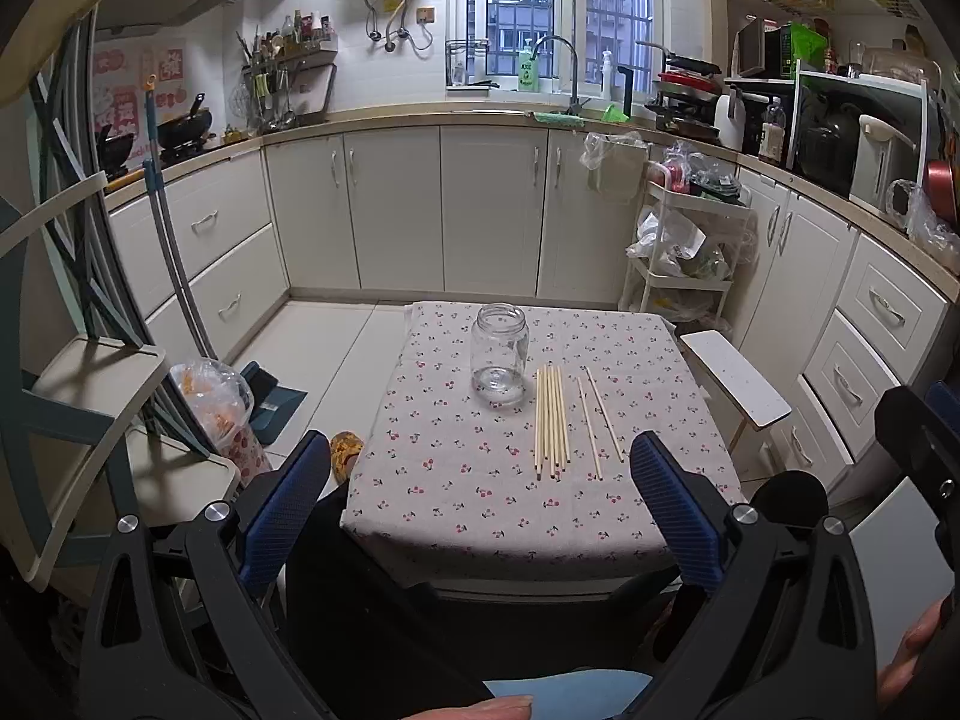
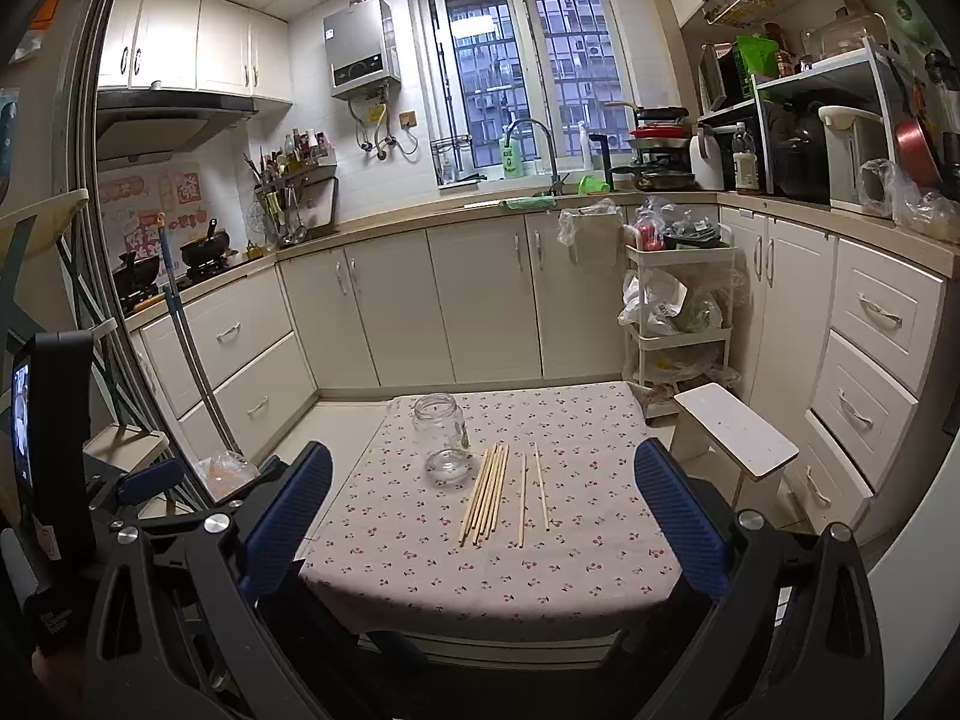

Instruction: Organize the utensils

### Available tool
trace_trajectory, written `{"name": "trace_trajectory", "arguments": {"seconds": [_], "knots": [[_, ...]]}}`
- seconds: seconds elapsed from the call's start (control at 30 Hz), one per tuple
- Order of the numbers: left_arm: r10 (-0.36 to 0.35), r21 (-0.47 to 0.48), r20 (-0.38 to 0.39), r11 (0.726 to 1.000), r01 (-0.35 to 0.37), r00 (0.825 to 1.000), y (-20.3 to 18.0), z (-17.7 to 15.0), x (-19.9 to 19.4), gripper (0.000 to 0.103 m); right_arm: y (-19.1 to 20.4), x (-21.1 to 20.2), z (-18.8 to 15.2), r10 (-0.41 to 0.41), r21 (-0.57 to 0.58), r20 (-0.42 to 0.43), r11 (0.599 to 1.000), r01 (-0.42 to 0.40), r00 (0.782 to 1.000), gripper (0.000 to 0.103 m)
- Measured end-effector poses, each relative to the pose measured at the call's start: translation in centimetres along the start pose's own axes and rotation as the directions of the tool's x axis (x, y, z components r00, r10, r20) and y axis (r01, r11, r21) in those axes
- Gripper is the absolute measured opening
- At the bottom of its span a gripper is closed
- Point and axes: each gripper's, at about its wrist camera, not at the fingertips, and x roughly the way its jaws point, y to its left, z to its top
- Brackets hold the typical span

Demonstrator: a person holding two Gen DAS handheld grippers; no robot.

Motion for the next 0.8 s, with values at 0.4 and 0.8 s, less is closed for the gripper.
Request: {"name": "trace_trajectory", "arguments": {"seconds": [0.4, 0.8], "knots": [[0.001, 0.002, 0.000, 1.000, -0.001, 1.000, -0.13, 0.03, -0.02, 0.096, -0.38, -0.34, -0.16, 0.013, -0.004, 0.014, 1.000, -0.012, 1.000, 0.097], [0.010, 0.001, 0.015, 1.000, -0.010, 1.000, -0.24, 0.24, -0.50, 0.096, -0.42, -0.38, -0.20, 0.012, -0.004, 0.014, 1.000, -0.012, 1.000, 0.097]]}}
